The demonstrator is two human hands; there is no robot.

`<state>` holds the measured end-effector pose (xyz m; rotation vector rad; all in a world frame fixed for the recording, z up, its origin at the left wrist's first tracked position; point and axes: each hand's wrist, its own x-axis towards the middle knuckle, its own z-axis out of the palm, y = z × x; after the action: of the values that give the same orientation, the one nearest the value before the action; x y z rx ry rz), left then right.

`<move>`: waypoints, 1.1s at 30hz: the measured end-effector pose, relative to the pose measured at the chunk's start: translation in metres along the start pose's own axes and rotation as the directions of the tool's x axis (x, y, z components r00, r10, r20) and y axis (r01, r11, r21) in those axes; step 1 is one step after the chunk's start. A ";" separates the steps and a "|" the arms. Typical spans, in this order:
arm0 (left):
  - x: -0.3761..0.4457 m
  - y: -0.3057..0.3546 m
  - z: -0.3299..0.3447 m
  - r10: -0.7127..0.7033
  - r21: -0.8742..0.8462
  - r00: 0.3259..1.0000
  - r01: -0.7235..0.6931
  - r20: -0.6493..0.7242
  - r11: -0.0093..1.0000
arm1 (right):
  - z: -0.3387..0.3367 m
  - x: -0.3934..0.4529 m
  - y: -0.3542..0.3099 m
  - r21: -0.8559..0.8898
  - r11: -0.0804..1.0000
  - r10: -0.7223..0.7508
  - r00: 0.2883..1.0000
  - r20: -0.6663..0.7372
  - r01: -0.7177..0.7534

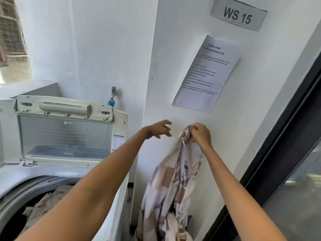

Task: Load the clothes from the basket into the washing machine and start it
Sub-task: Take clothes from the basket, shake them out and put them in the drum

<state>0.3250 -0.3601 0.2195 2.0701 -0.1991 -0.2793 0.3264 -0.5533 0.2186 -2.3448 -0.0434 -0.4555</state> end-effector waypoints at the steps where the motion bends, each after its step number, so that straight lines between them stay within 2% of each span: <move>1: -0.001 0.000 0.006 -0.002 0.005 0.999 0.002 0.044 1.000 | 0.008 -0.002 0.005 0.039 0.999 0.022 0.999 0.048 -0.024; 3: -0.002 -0.001 0.021 -0.046 0.103 0.993 0.034 0.113 0.994 | 0.017 -0.001 0.011 0.115 0.993 0.004 0.995 0.096 -0.015; 5: 0.003 -0.007 0.037 -0.071 0.168 0.994 0.057 0.078 0.984 | 0.021 0.005 0.013 0.183 0.983 -0.023 0.996 0.089 0.007; 7: 0.011 -0.016 0.050 -0.010 0.111 0.998 0.017 -0.064 0.994 | 0.018 0.009 0.009 0.238 0.971 -0.040 0.997 0.070 0.022; 9: 0.013 -0.019 0.058 0.049 0.040 0.972 -0.041 -0.230 0.998 | 0.012 0.007 0.003 0.284 0.957 -0.079 0.996 0.044 0.064; 12: 0.014 -0.017 0.060 0.039 -0.031 0.924 -0.055 -0.381 0.998 | 0.008 0.000 0.006 0.405 0.905 -0.157 0.987 0.022 0.135; 14: 0.014 -0.015 0.055 -0.019 -0.124 0.894 -0.042 -0.449 0.991 | 0.011 -0.003 0.021 0.345 0.933 -0.150 0.984 0.099 0.107; 17: 0.017 -0.011 0.043 -0.064 -0.252 0.846 -0.085 -0.530 0.964 | 0.028 -0.013 0.055 0.140 0.990 -0.045 0.969 0.244 0.011; 19: 0.018 -0.004 0.034 -0.076 -0.318 0.809 -0.141 -0.583 0.938 | 0.039 -0.027 0.069 0.104 0.991 0.044 0.942 0.332 -0.082; 20: 0.018 -0.001 0.028 -0.086 -0.351 0.795 -0.166 -0.600 0.922 | 0.042 -0.032 0.070 0.141 0.981 0.075 0.934 0.350 -0.132; 23: 0.016 0.000 0.012 -0.087 -0.364 0.791 -0.178 -0.605 0.914 | 0.040 -0.023 0.057 0.379 0.899 0.127 0.959 0.253 -0.219; 25: 0.011 -0.008 0.002 -0.055 -0.255 0.798 -0.126 -0.600 0.959 | 0.024 -0.001 0.039 0.633 0.721 0.251 0.958 0.141 -0.282; 27: 0.004 -0.023 -0.004 -0.023 -0.102 0.818 -0.043 -0.574 0.994 | -0.002 0.023 0.019 0.787 0.554 0.330 0.940 0.092 -0.272; 28: 0.001 -0.031 -0.005 -0.014 -0.034 0.828 -0.006 -0.560 0.999 | -0.014 0.032 0.010 0.797 0.547 0.322 0.943 0.082 -0.256; 30: -0.004 -0.047 -0.003 -0.029 0.021 0.859 0.046 -0.512 0.999 | -0.027 0.044 -0.004 0.734 0.637 0.258 0.962 0.087 -0.238; 33: -0.008 -0.054 0.006 -0.070 0.021 0.938 0.082 -0.339 0.996 | -0.024 0.043 -0.017 0.643 0.734 0.164 0.976 0.142 -0.217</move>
<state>0.3176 -0.3362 0.1705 2.1263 0.0865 0.0369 0.3563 -0.5608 0.2602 -1.6375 0.0041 -0.1950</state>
